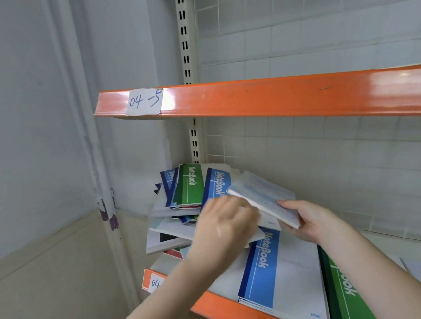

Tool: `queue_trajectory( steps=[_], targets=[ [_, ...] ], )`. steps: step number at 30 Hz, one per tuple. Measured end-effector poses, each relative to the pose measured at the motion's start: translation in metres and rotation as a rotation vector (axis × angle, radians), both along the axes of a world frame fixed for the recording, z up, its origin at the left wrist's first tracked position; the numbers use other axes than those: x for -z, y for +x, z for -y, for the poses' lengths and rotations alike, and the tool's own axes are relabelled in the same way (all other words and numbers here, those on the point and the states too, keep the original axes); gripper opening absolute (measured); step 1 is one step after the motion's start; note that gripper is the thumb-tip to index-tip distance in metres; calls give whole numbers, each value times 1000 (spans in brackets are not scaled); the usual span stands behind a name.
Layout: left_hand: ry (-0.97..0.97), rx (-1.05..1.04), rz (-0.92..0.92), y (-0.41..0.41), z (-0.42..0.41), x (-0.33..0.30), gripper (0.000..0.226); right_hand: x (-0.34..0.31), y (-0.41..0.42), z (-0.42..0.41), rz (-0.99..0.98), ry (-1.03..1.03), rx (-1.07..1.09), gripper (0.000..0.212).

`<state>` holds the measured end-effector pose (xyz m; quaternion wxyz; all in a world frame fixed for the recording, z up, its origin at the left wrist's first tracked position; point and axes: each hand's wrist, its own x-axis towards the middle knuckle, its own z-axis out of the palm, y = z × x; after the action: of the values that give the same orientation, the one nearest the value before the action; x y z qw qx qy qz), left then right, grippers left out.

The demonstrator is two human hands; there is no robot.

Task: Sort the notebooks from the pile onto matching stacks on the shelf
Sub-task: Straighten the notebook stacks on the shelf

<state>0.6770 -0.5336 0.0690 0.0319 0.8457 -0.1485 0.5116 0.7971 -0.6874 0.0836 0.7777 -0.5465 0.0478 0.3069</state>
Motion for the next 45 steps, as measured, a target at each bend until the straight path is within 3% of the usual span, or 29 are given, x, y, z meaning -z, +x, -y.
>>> queue_trajectory(
  steps=[2,5,7,9,12,16,27,31,36,39,42,45],
  targets=[
    [-243,-142,47,-4,-24,-18,20,0,1,3,-4,17,31,17],
    [-569,-406,-311,-1,-68,-29,42,2,3,10,-68,88,71,16],
    [-478,-494,-579,1,-81,-22,53,3,4,14,-118,200,90,15],
    [-324,-584,-666,2,-81,-11,62,4,4,15,-127,253,97,16],
    [-146,-674,-619,1,-79,0,70,-1,1,9,-38,119,111,5],
    [-7,-575,-452,-4,-85,8,58,-14,-2,1,109,-94,130,14],
    [-25,-329,-201,-20,-70,8,50,-22,-7,-3,207,-190,42,15],
    [-307,-135,-258,-23,-42,10,29,-22,-8,-8,218,-208,-44,10],
    [-522,-119,-251,-20,-31,3,22,-20,-13,-9,164,-136,-40,3],
    [-435,-278,-230,-16,-49,-7,27,-23,-14,-3,178,-132,-6,7],
    [-319,-479,-514,-10,-66,-15,52,-24,-13,1,191,-144,17,9],
    [-223,-504,-493,-7,-72,-9,44,-22,-12,1,196,-83,83,7]
  ],
)
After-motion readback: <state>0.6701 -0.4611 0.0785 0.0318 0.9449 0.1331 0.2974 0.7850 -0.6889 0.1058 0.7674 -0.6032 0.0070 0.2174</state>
